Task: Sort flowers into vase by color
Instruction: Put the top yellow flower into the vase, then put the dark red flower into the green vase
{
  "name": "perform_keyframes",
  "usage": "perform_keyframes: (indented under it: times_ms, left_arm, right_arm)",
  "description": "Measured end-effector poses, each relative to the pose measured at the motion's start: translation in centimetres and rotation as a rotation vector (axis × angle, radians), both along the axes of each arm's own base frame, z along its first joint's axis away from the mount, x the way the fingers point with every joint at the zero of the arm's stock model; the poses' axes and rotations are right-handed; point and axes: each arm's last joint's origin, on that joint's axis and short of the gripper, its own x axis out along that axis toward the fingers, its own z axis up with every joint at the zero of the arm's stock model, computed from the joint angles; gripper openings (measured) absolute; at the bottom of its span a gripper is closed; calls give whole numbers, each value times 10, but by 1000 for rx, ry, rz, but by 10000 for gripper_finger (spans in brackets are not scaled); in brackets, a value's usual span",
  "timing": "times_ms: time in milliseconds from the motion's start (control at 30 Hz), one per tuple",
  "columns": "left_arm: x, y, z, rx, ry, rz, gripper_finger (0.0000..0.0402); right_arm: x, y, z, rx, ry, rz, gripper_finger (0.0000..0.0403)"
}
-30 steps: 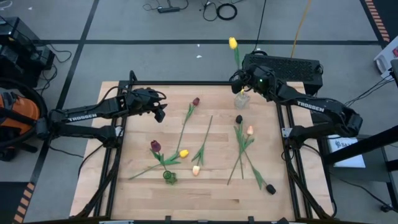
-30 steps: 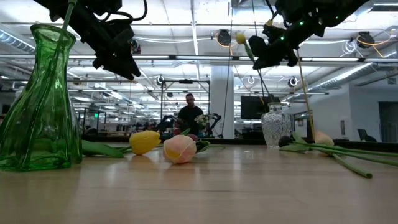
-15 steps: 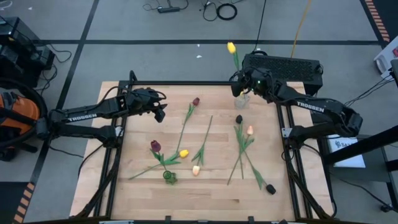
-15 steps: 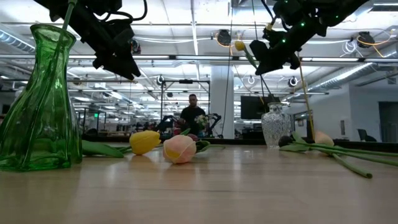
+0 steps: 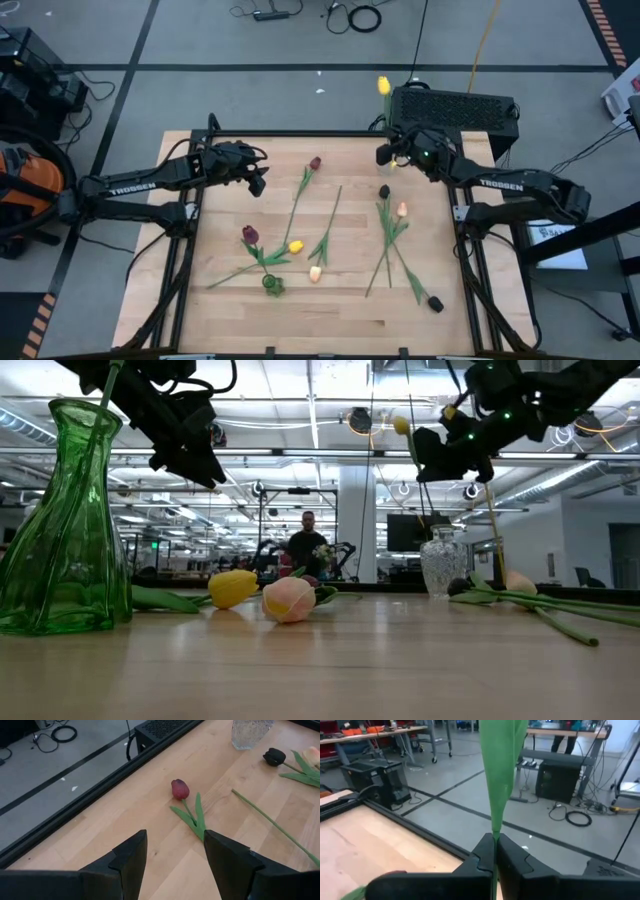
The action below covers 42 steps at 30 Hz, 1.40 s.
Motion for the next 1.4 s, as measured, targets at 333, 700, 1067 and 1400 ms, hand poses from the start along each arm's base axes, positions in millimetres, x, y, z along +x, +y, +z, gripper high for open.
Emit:
perform_keyframes:
  times_ms: [333,700,1067,1400]
  left_arm:
    - [0,0,0,0,0,0,203]
    - [0,0,0,0,-1,-1,203]
    - [0,0,0,0,-1,0,203]
    - [0,0,0,0,-1,0,203]
  right_arm:
    - [-23,13,-33,-40,-58,-12,0]
    - [-31,17,-52,-10,-92,-23,15]
    - [-31,17,-51,-20,-106,-23,59]
    - [-33,18,-45,-55,-103,-16,136]
